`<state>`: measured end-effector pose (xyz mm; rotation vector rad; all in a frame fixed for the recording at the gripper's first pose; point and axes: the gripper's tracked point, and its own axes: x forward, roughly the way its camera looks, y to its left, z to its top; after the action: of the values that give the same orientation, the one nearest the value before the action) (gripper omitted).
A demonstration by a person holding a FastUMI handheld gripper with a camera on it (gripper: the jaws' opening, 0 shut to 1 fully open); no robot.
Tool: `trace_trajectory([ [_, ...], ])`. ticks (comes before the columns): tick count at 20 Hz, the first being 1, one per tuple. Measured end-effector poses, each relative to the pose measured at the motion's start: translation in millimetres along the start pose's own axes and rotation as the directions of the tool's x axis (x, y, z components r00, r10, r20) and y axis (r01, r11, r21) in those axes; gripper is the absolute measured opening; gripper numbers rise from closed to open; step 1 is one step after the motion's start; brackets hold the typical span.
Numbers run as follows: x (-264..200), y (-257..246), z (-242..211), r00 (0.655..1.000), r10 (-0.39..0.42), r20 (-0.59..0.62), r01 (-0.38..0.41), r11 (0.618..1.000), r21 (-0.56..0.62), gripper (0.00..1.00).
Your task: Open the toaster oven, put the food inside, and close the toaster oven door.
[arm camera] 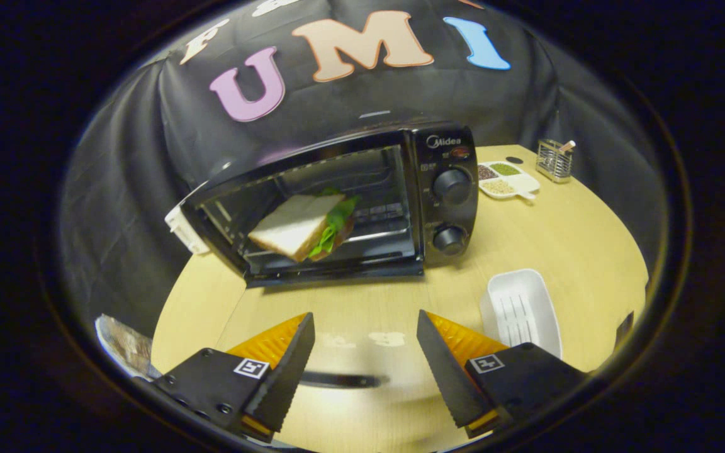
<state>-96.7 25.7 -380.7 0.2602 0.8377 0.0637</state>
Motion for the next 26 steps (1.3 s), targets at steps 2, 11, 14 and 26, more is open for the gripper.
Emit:
trace_trajectory([
  [2,-10,4,-15,0.999,0.023,-0.033,-0.023,1.0,-0.002,0.99],
  [11,-28,-7,-66,0.988,0.031,-0.149,-0.033,0.999,-0.014,0.99],
  [14,-23,-16,-80,0.98,0.008,-0.198,-0.013,1.0,-0.025,0.99],
  [26,3,-31,-100,0.958,-0.09,-0.274,0.036,0.98,-0.194,0.98],
])
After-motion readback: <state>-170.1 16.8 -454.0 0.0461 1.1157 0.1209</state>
